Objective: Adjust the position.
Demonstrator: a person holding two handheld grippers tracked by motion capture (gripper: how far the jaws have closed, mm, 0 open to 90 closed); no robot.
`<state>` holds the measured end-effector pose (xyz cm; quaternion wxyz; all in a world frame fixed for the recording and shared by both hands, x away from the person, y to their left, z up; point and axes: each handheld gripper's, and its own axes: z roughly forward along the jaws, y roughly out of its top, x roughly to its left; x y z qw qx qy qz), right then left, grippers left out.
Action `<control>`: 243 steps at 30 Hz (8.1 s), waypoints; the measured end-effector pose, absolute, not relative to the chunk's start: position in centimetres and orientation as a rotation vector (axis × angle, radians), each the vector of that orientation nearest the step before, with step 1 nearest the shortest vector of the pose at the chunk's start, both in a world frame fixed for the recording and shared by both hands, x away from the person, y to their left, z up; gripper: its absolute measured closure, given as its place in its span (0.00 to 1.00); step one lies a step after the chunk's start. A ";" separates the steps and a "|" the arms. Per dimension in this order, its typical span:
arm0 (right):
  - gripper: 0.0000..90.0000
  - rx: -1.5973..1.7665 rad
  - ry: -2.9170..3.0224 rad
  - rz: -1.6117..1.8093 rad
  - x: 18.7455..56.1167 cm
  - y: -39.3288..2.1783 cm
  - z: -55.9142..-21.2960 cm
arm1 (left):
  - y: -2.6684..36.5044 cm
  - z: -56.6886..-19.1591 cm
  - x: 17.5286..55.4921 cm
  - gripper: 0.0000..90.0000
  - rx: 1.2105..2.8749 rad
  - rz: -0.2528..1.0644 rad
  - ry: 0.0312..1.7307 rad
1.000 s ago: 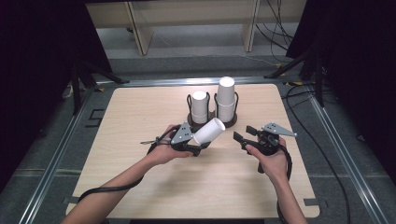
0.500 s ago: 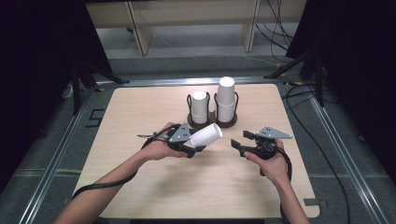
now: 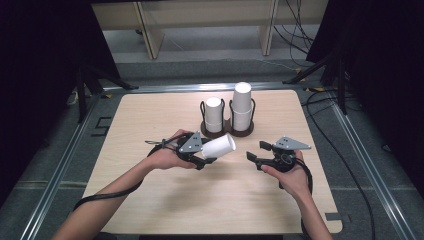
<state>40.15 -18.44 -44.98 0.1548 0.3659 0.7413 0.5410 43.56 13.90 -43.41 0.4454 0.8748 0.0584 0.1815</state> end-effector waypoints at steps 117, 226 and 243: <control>0.30 0.592 2.540 1.457 41.2 -15.3 -43.8 | 13.6 -40.2 41.9 0.36 2.678 0.340 -0.320; 0.30 0.328 2.766 1.273 42.5 -6.7 -43.9 | 10.2 -38.8 42.6 0.38 2.871 0.344 -0.486; 0.31 0.375 2.774 1.273 42.2 -6.8 -44.0 | 10.2 -38.8 42.6 0.38 2.868 0.344 -0.477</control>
